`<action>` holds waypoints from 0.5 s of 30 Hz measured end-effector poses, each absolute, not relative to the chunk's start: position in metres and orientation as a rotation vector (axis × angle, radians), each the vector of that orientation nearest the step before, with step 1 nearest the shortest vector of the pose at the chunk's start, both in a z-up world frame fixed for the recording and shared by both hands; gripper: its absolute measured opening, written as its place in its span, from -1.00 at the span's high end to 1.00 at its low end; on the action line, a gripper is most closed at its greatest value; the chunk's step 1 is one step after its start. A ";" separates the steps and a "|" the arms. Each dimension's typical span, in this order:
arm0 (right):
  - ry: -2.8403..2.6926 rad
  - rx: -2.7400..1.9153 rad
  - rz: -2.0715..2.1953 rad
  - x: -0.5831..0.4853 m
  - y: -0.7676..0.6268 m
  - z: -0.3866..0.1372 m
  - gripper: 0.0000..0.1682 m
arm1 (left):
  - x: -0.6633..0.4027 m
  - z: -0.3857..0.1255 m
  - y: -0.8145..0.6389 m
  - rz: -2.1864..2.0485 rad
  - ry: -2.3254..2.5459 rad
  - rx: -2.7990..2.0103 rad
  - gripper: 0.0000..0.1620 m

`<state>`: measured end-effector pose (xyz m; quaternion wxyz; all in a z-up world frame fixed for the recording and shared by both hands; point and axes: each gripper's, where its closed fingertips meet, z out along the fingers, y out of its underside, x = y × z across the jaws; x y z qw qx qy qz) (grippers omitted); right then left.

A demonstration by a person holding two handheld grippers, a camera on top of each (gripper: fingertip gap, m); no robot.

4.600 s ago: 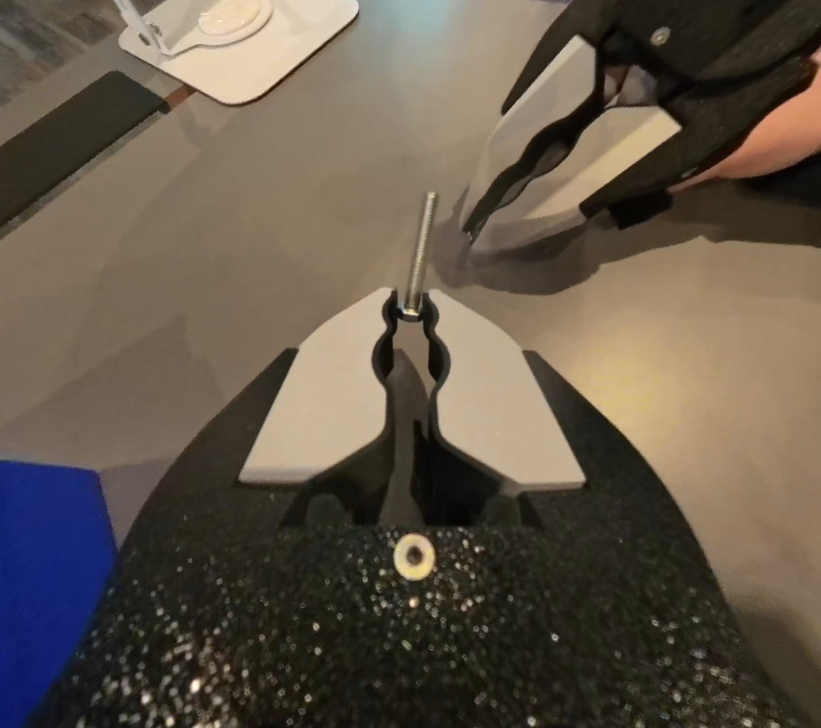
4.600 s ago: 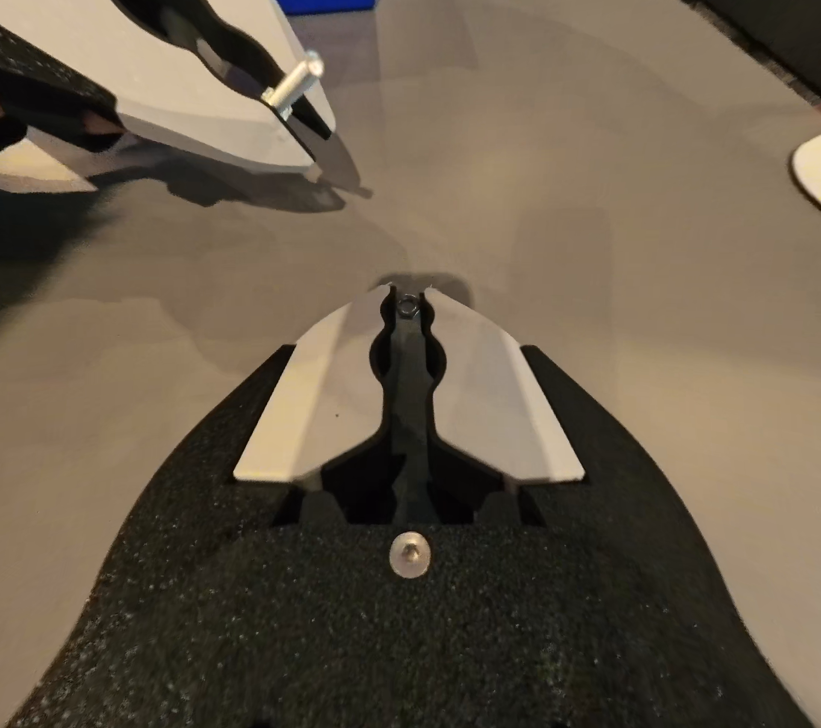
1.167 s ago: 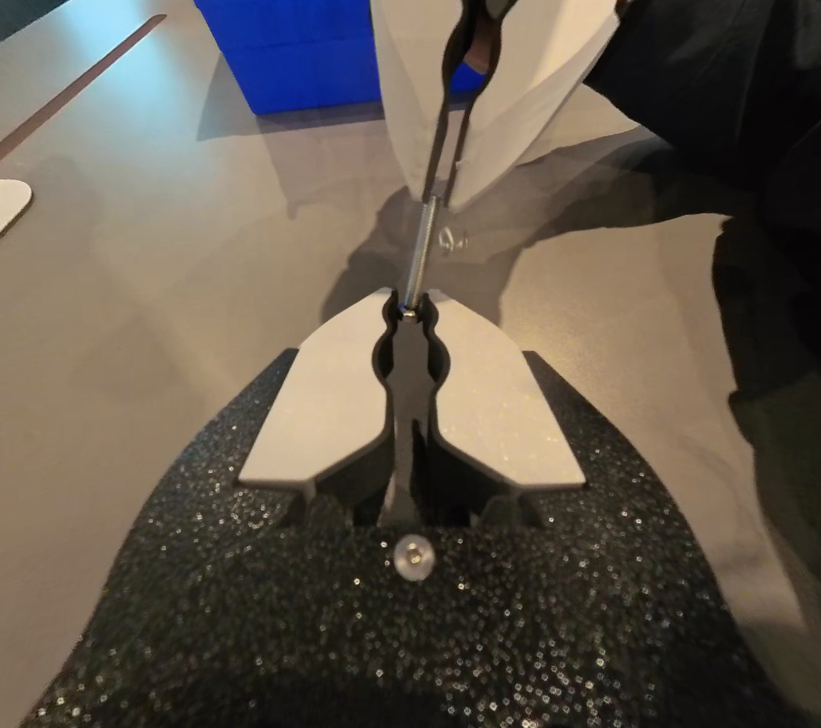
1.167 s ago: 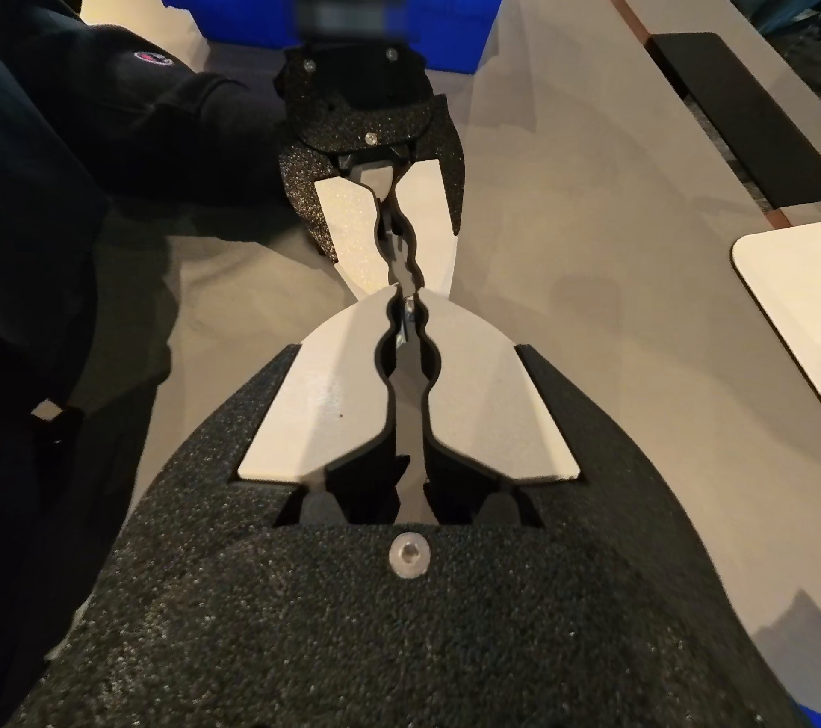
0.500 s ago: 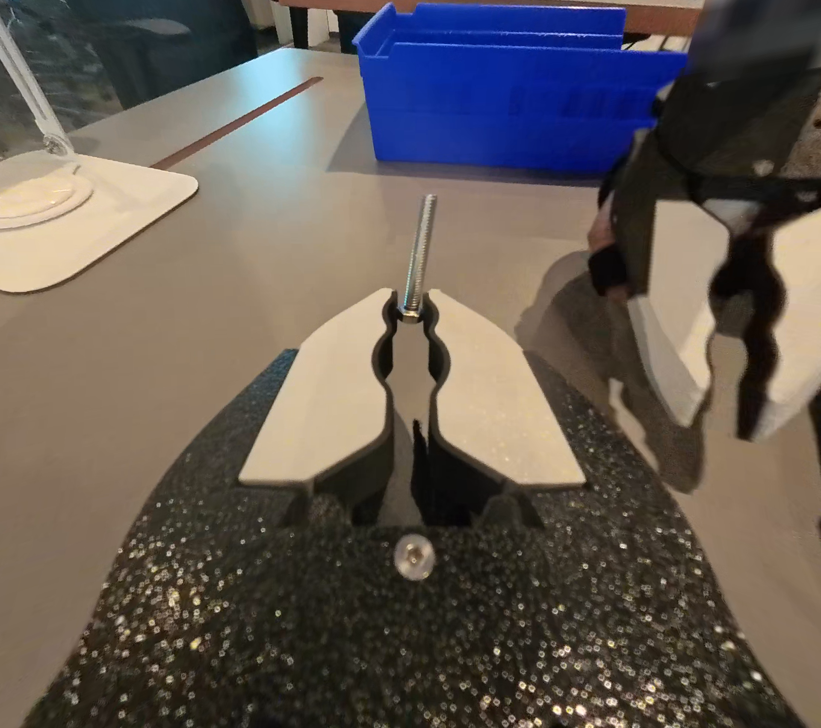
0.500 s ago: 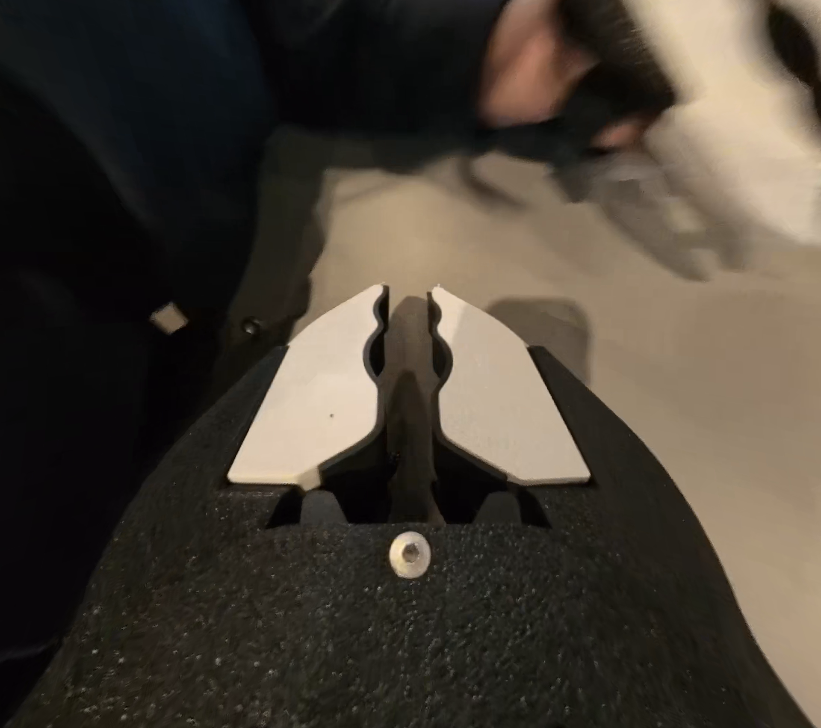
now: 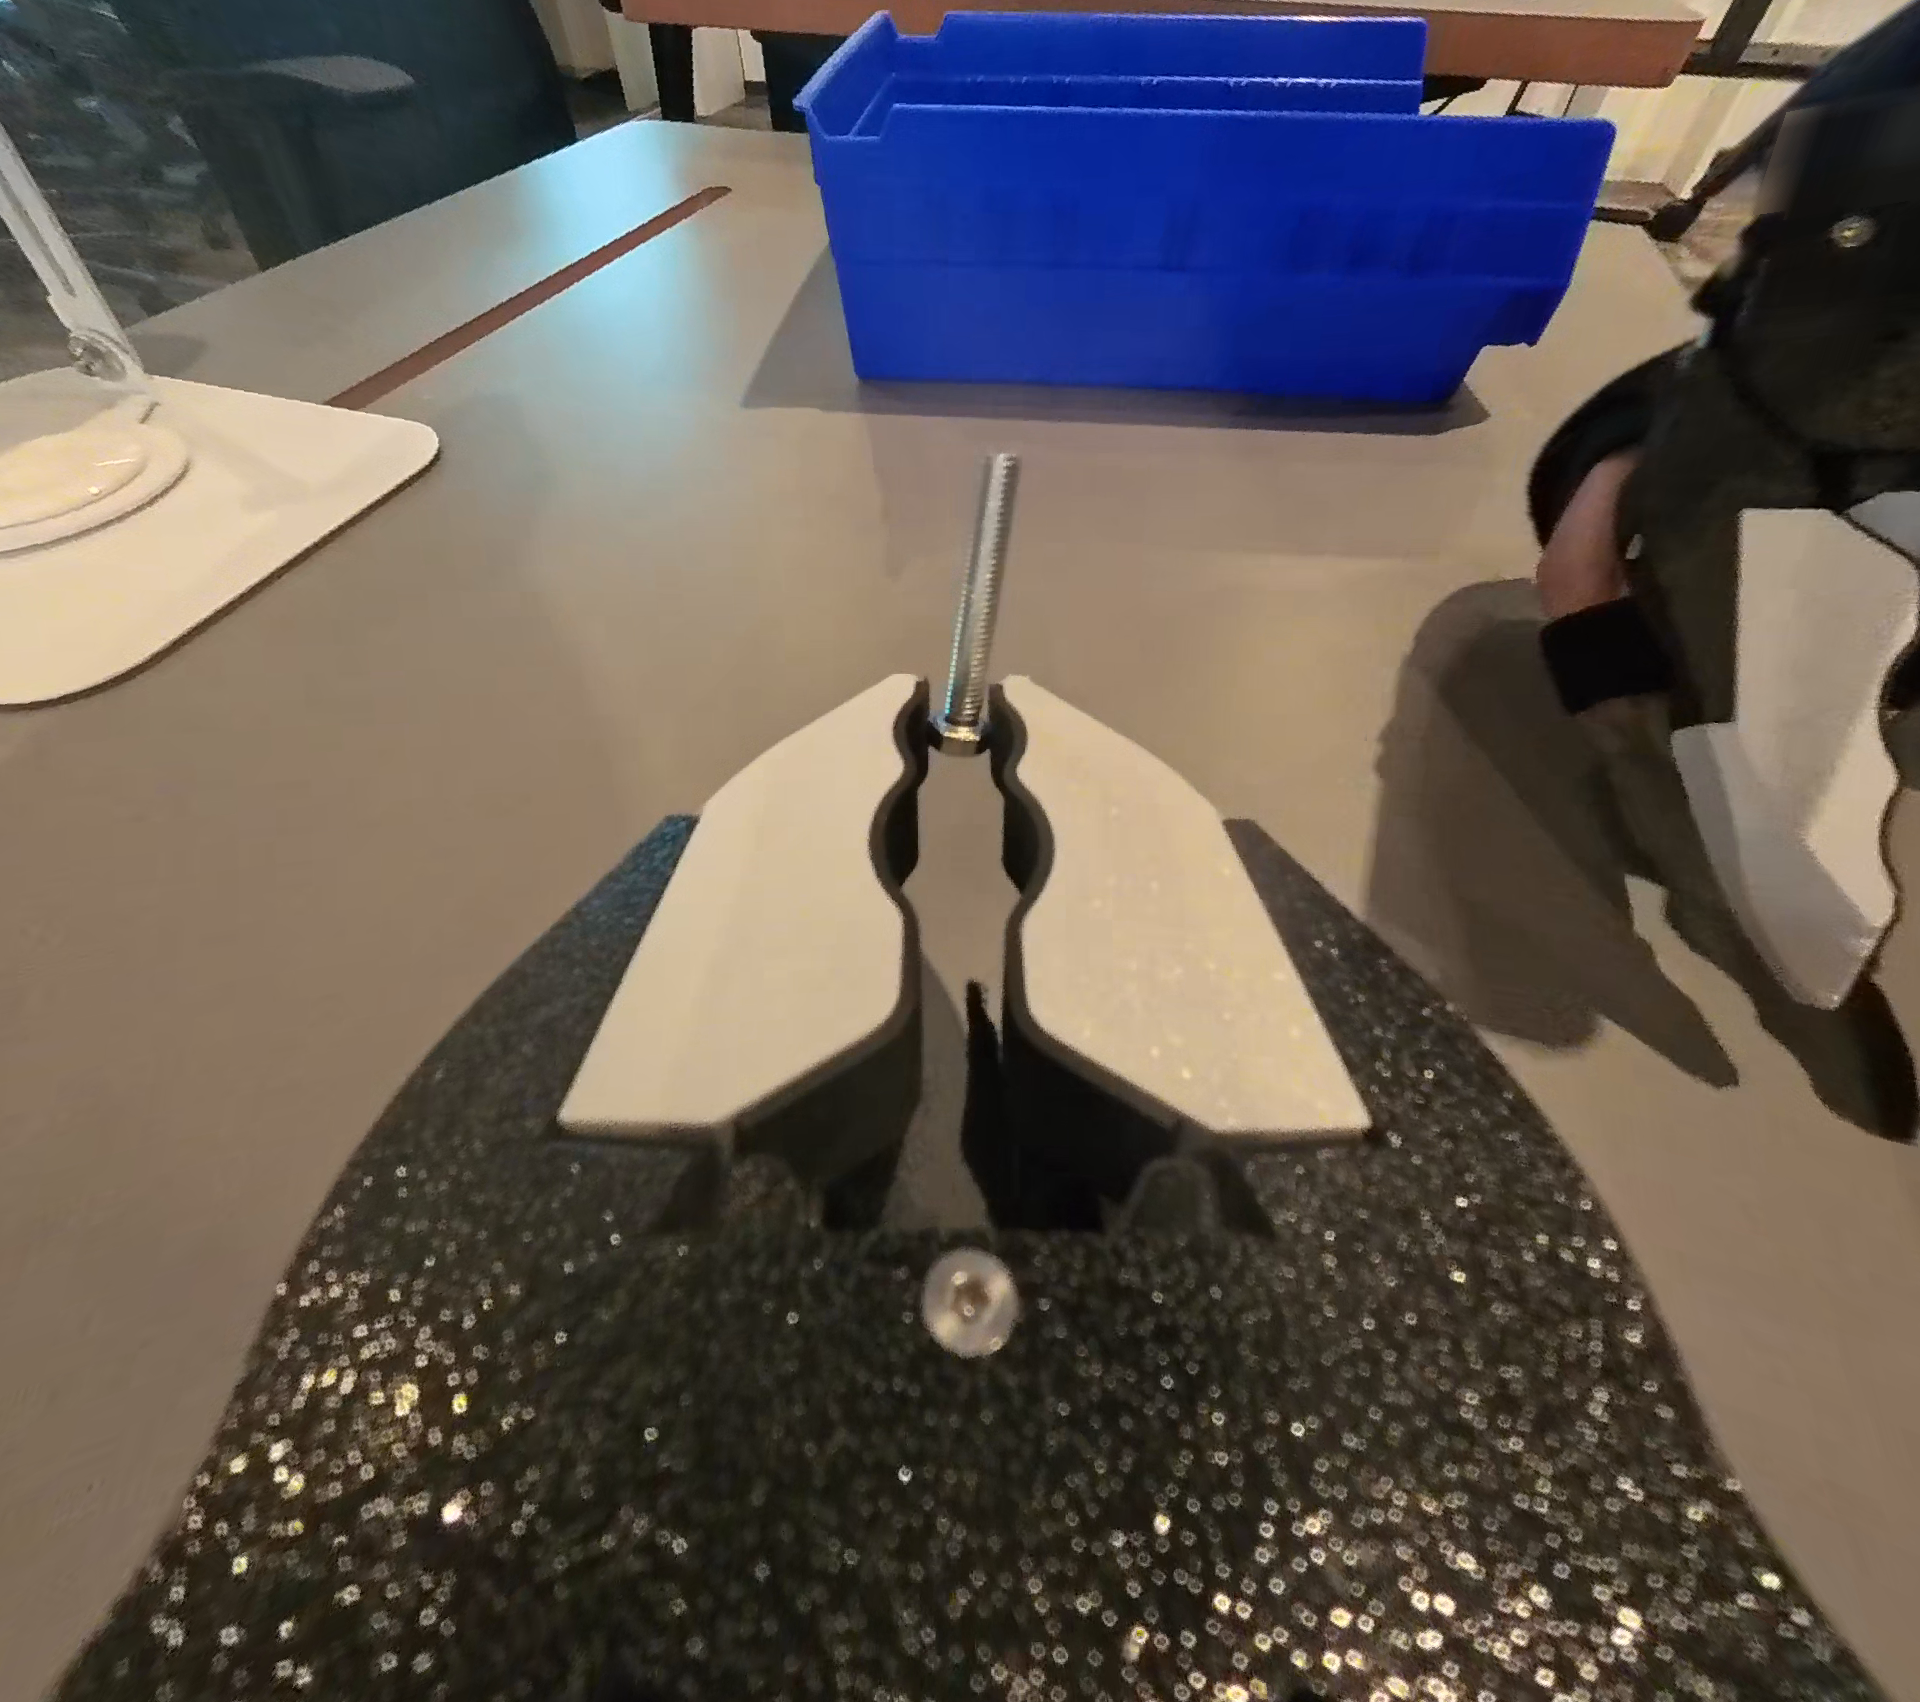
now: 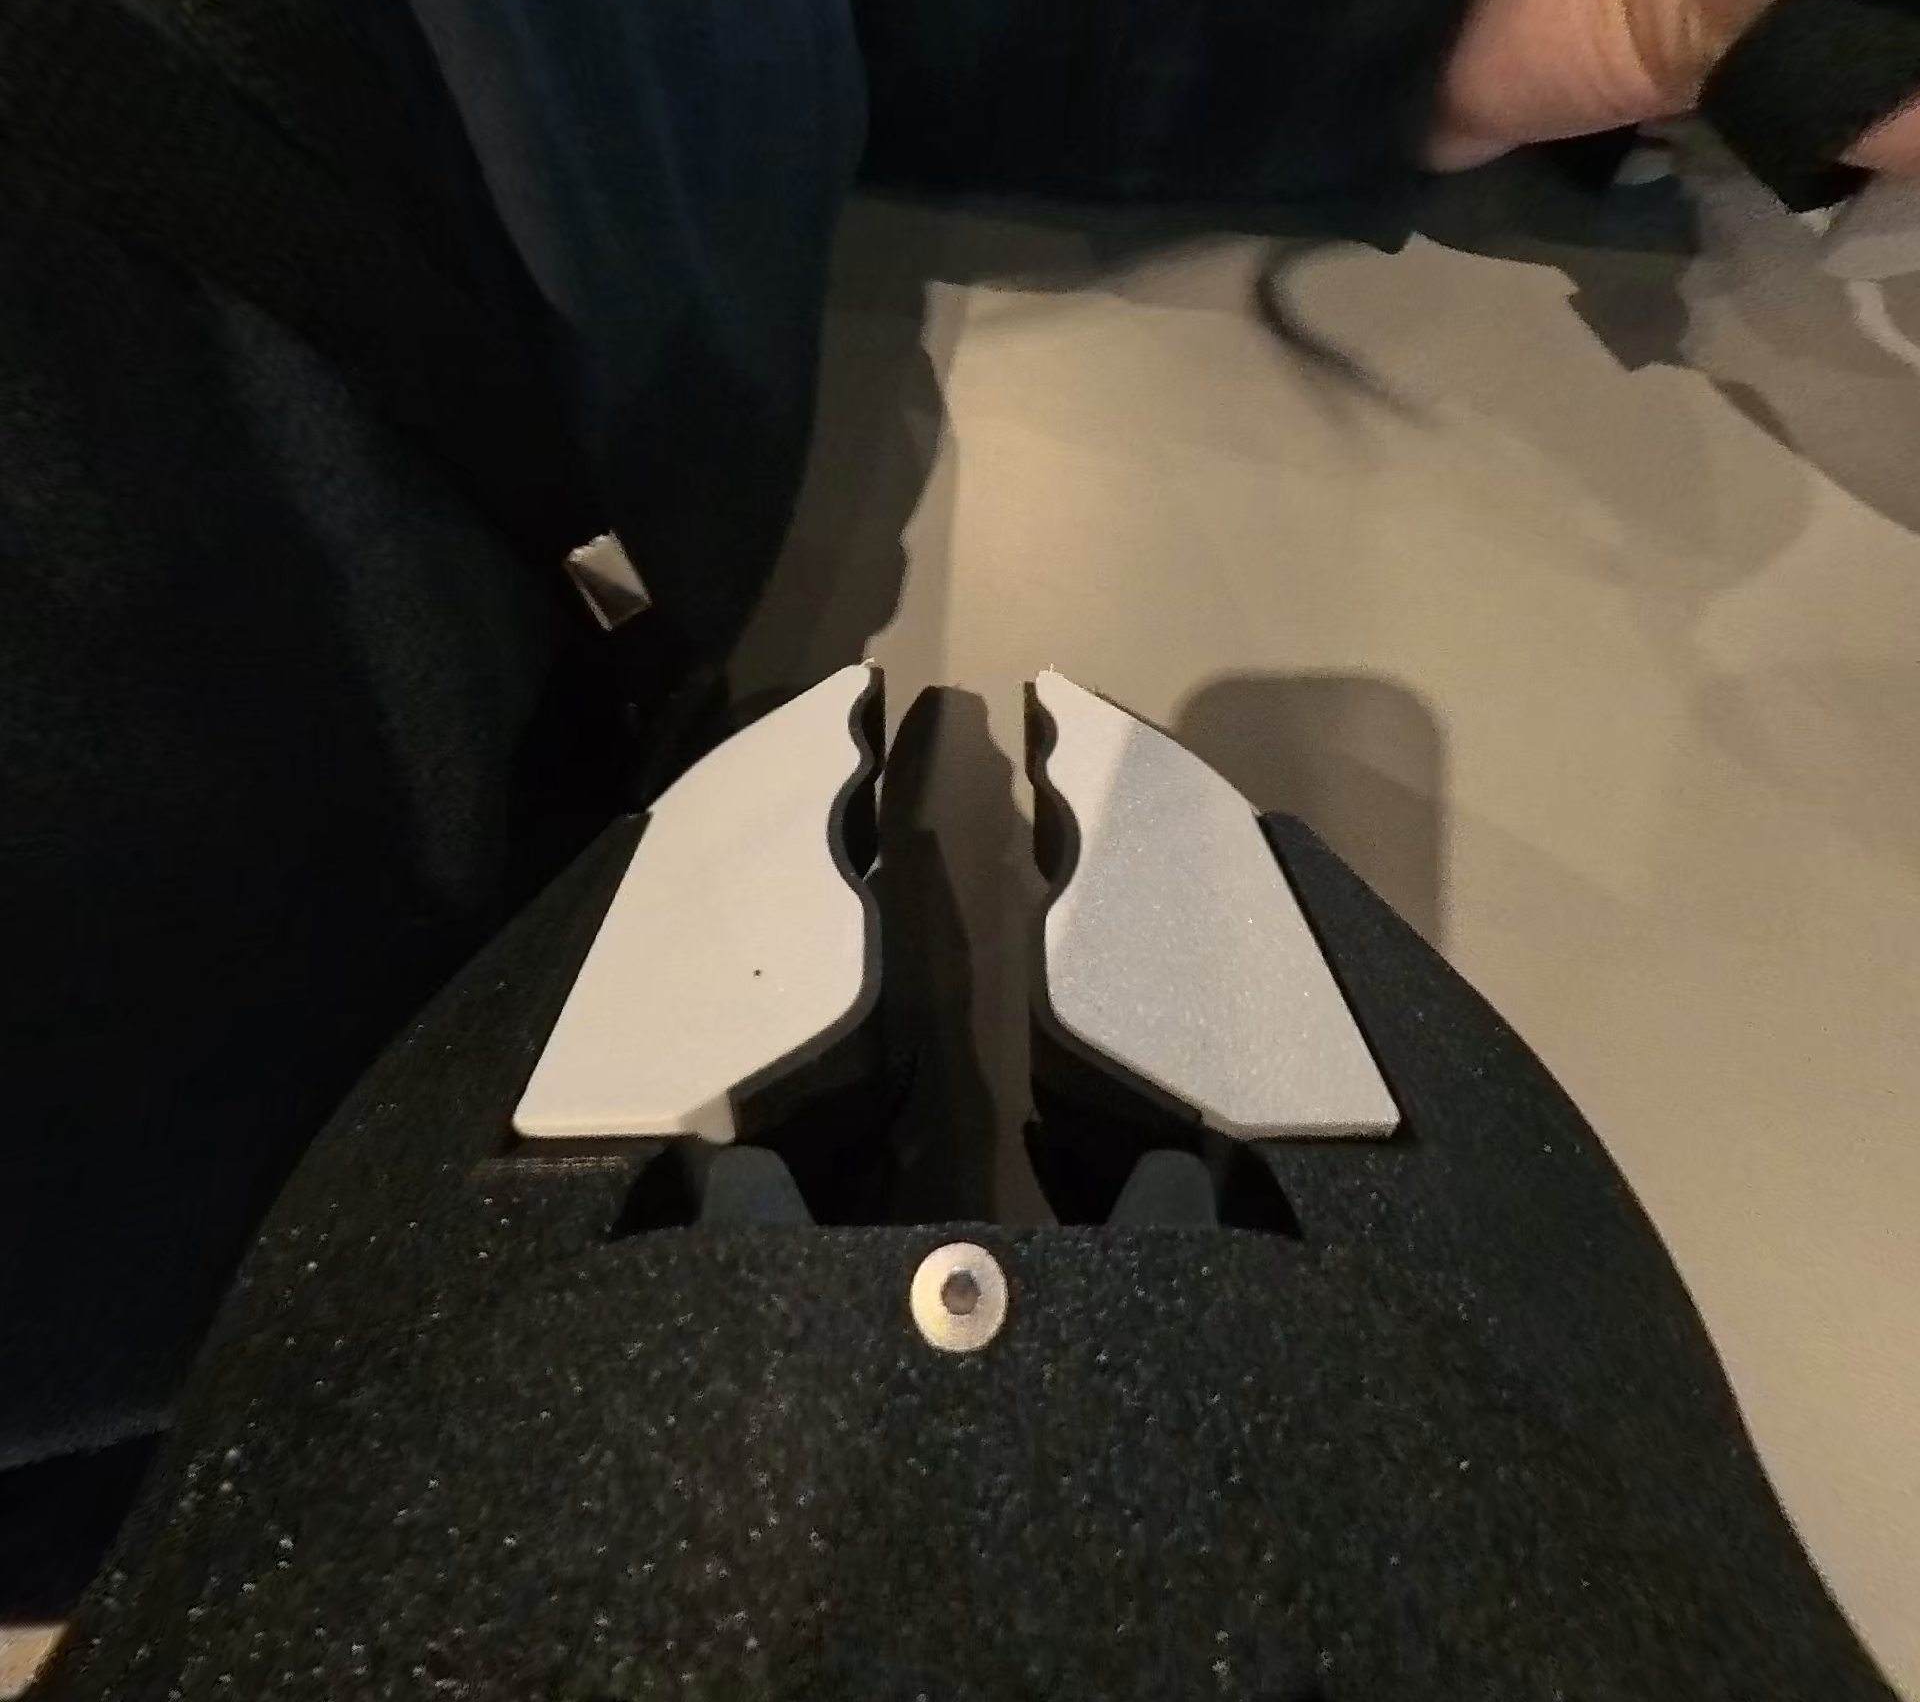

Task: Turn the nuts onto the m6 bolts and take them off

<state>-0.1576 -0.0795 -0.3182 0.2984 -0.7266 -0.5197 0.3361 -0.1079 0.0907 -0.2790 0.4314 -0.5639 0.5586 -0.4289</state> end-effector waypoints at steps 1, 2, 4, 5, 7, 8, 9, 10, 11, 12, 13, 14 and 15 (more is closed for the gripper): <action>-1.374 -1.935 0.896 -0.159 -0.083 -0.318 0.70 | -0.108 -0.279 0.090 -1.068 1.395 -1.405 0.87; -1.370 -1.944 0.890 -0.159 -0.085 -0.320 0.70 | -0.108 -0.279 0.090 -1.068 1.397 -1.404 0.87; -1.359 -1.970 0.866 -0.158 -0.090 -0.323 0.70 | -0.108 -0.279 0.089 -1.070 1.401 -1.402 0.87; -1.351 -1.978 0.857 -0.157 -0.092 -0.323 0.70 | -0.108 -0.279 0.089 -1.070 1.401 -1.400 0.87; -1.336 -1.992 0.848 -0.156 -0.097 -0.322 0.70 | -0.108 -0.279 0.089 -1.074 1.402 -1.395 0.87; -1.331 -1.999 0.843 -0.155 -0.100 -0.321 0.70 | -0.108 -0.278 0.089 -1.077 1.402 -1.393 0.87; -1.325 -2.005 0.834 -0.155 -0.102 -0.321 0.70 | -0.108 -0.278 0.089 -1.079 1.400 -1.392 0.87; -1.321 -2.011 0.824 -0.154 -0.104 -0.321 0.70 | -0.108 -0.278 0.089 -1.083 1.397 -1.392 0.87; -1.317 -2.016 0.819 -0.154 -0.107 -0.320 0.70 | -0.108 -0.277 0.089 -1.087 1.395 -1.390 0.87; -1.317 -2.017 0.819 -0.155 -0.110 -0.320 0.71 | -0.109 -0.277 0.089 -1.092 1.392 -1.389 0.87; -1.319 -2.018 0.819 -0.156 -0.113 -0.319 0.71 | -0.109 -0.276 0.089 -1.097 1.390 -1.388 0.87; -1.325 -2.020 0.816 -0.157 -0.117 -0.320 0.72 | -0.109 -0.276 0.088 -1.102 1.389 -1.387 0.87; -1.332 -2.025 0.811 -0.158 -0.120 -0.322 0.72 | -0.109 -0.276 0.088 -1.107 1.388 -1.385 0.87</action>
